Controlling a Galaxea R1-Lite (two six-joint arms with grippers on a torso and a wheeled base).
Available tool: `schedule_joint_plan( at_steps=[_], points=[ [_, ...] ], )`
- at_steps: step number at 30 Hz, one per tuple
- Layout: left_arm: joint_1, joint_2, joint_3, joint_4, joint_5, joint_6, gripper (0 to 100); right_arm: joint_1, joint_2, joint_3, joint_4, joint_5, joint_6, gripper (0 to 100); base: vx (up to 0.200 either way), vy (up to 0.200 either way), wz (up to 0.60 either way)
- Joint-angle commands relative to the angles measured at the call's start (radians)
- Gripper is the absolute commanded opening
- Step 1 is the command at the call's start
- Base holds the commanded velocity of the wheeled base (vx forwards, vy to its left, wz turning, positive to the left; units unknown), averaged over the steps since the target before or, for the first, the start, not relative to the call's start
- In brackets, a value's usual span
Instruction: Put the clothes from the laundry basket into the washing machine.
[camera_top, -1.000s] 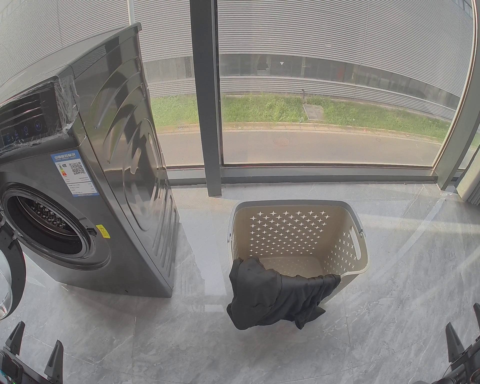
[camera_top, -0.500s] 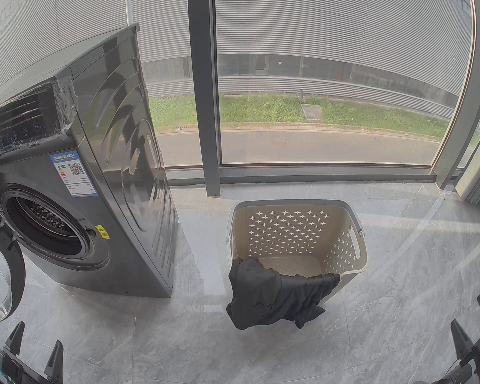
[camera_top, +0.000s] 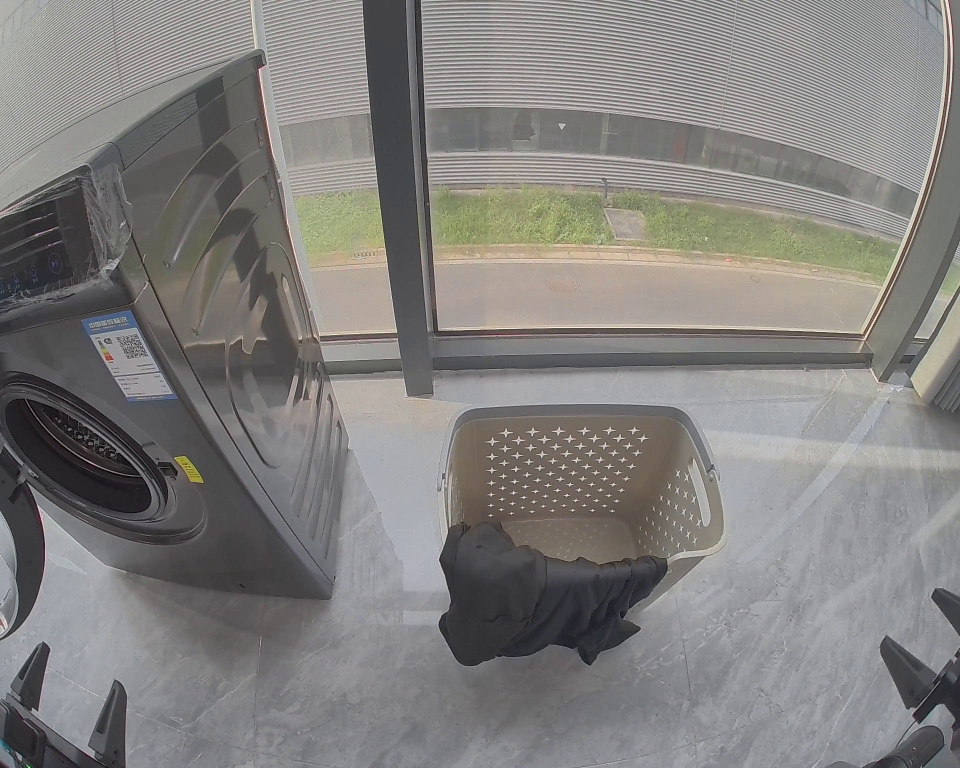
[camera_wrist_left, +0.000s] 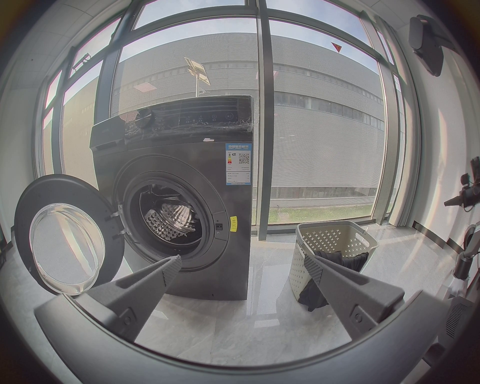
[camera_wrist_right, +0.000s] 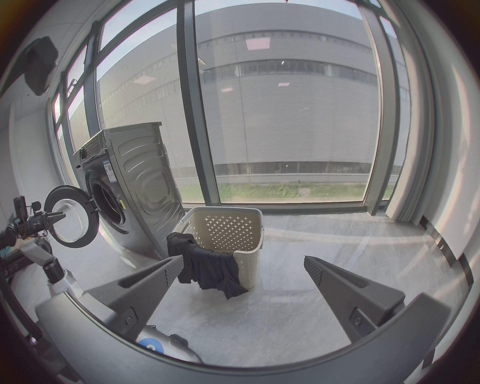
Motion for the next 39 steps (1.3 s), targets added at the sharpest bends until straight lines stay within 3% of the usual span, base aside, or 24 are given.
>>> schedule_joint_plan(
  at_steps=[1,6,11,14,17,20,26,39],
  points=[
    [0.000,-0.016,0.016,0.000,0.000,-0.002,100,0.030,0.435,-0.096,-0.096,0.091,-0.007,100,0.000,0.000,0.00],
    [0.000,-0.016,0.016,0.000,0.000,0.000,100,0.168,0.758,-0.095,-0.324,0.082,0.006,100,0.000,0.000,0.00],
    [0.000,-0.016,0.016,0.000,0.000,-0.002,100,0.254,0.896,-0.107,-0.364,0.052,0.012,100,0.000,0.000,0.00],
    [0.000,-0.016,0.016,0.000,0.000,-0.002,100,0.348,1.011,-0.138,-0.407,-0.007,0.078,100,0.000,0.000,0.00],
    [0.000,-0.016,0.016,0.000,0.000,-0.002,100,0.428,1.114,-0.178,-0.450,-0.061,0.194,100,0.000,0.000,0.00],
    [0.000,-0.016,0.016,0.000,-0.002,-0.002,100,0.472,1.197,-0.198,-0.478,-0.118,0.240,100,0.000,0.000,0.00],
    [0.000,-0.016,0.016,0.000,-0.002,-0.002,100,0.492,1.321,-0.253,-0.533,-0.136,0.246,100,-0.167,0.000,0.00],
    [0.000,-0.016,0.016,0.000,-0.002,0.000,100,0.492,1.557,-0.320,-0.645,-0.167,0.272,100,0.046,0.000,0.00]
  ],
)
